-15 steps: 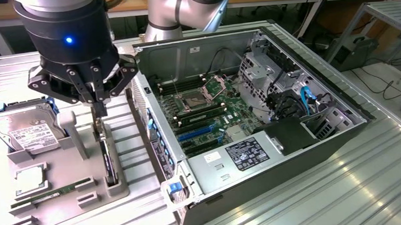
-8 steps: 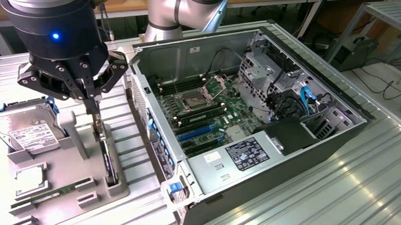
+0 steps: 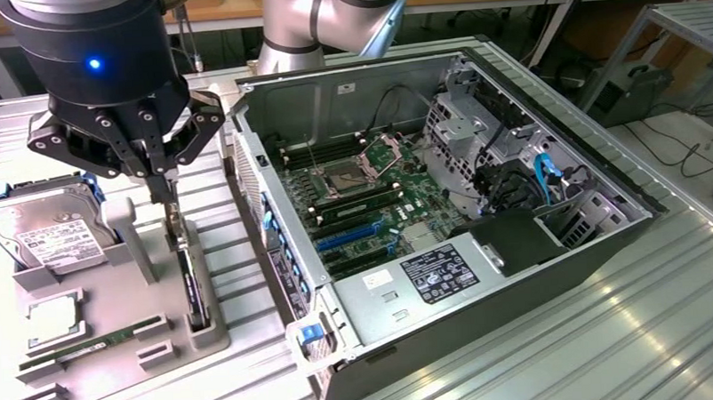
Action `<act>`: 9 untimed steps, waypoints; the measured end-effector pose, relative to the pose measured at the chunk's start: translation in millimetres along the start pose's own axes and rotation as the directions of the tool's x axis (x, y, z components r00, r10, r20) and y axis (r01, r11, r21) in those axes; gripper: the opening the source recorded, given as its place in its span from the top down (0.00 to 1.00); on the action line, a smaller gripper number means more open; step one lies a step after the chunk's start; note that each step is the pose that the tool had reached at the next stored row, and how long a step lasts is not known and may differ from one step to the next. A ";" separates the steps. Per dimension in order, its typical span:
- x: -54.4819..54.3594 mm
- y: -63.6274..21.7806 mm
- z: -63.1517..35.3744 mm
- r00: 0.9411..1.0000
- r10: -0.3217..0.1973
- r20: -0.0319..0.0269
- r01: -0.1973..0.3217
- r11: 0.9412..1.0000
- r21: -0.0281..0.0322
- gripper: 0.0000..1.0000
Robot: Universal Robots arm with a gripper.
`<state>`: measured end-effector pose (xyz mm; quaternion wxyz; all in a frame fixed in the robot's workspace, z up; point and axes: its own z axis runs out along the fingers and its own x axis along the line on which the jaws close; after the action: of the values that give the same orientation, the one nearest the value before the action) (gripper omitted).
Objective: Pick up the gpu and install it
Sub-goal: 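Reach for the gpu, then pick up the gpu and move the gpu toward the slot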
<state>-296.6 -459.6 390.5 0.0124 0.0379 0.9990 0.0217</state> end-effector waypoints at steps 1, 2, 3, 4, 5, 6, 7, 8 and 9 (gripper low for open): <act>0.0 0.0 0.0 1.000 0.000 0.000 0.000 1.000 0.000 0.89; 0.0 0.0 0.0 1.000 0.000 0.000 0.000 1.000 0.000 0.89; 0.0 0.0 0.0 1.000 0.000 0.000 0.000 1.000 0.000 0.89; 0.0 0.0 0.0 1.000 0.000 0.000 0.000 1.000 0.000 0.89; 0.0 0.0 0.0 1.000 0.000 0.000 0.000 1.000 0.000 0.89; 0.0 0.0 0.0 1.000 0.000 0.000 0.000 1.000 0.000 0.89; 0.0 0.0 0.0 1.000 0.000 0.000 0.000 1.000 0.000 0.89; 0.0 0.0 0.0 1.000 0.000 0.000 0.000 1.000 0.000 0.89; 0.0 0.0 0.0 1.000 0.000 0.000 0.000 1.000 0.000 0.89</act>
<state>-296.6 -459.6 390.4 0.0124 0.0379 0.9990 0.0217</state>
